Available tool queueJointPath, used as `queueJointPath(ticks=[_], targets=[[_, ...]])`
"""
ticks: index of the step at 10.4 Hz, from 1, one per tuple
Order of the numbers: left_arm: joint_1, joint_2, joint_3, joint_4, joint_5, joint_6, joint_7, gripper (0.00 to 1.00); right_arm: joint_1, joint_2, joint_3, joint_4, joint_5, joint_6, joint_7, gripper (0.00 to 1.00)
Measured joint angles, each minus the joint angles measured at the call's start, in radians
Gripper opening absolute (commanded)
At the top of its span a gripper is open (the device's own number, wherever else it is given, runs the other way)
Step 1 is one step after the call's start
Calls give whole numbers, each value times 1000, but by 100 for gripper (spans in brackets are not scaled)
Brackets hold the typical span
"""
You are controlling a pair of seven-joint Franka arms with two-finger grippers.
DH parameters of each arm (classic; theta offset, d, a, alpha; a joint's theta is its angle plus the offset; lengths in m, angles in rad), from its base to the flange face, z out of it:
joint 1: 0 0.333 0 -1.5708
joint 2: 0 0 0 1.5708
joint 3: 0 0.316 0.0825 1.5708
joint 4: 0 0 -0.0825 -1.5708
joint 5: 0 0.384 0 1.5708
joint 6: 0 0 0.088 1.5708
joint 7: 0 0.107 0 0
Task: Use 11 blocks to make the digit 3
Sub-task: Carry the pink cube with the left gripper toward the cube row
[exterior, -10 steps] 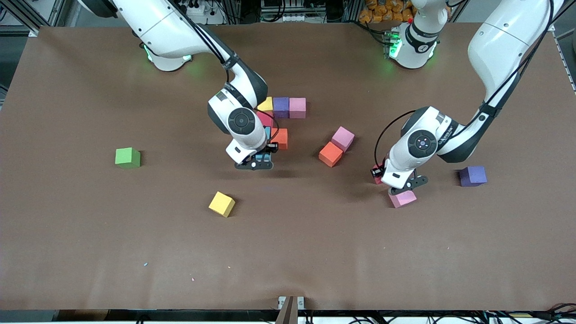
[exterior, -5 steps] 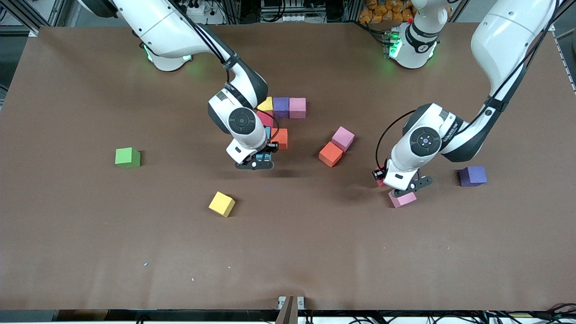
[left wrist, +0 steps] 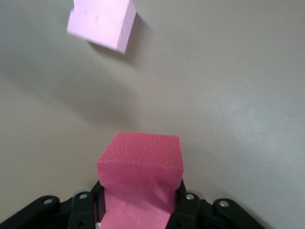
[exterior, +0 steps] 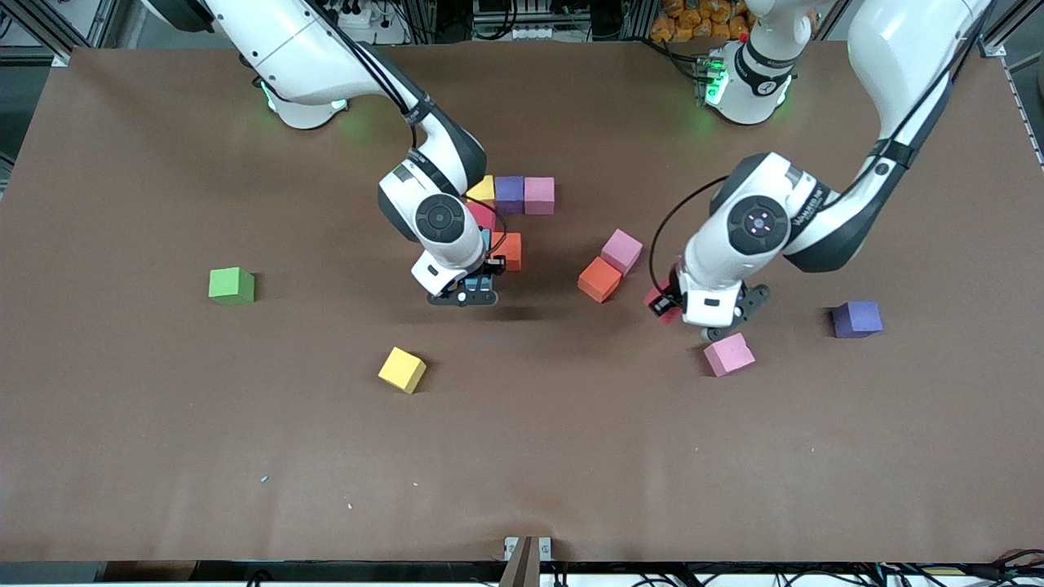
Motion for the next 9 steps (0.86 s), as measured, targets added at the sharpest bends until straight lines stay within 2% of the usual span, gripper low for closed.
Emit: queueJointPath(ticks=[4,5,9], targets=[[-24,1,-73,0,-12,-5,-327,6,0,1,1,-2,0,0,0,95],[-45,2,-77,-1,-14,-5,-418,6,0,4,1,-6,1,0,0,100],[-142,18,-78,0,-16,-4,-761,6,0,14,2,-6,1,1,-1,100]])
